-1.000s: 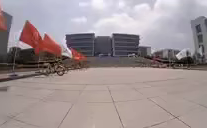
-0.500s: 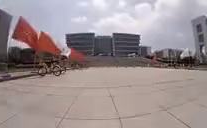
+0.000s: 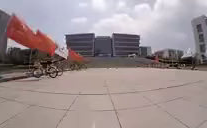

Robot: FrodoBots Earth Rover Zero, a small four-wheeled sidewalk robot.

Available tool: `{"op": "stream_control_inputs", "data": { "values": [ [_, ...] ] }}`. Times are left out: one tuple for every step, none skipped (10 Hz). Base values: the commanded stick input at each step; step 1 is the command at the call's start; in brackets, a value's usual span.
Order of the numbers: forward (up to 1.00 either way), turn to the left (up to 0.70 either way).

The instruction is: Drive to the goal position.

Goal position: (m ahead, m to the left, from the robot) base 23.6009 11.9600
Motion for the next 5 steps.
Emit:
{"op": "stream_control_inputs", "data": {
  "values": [
    [1.00, 0.00],
    [1.00, 0.00],
    [1.00, 0.00],
    [1.00, 0.00],
    [1.00, 0.00]
  ]
}}
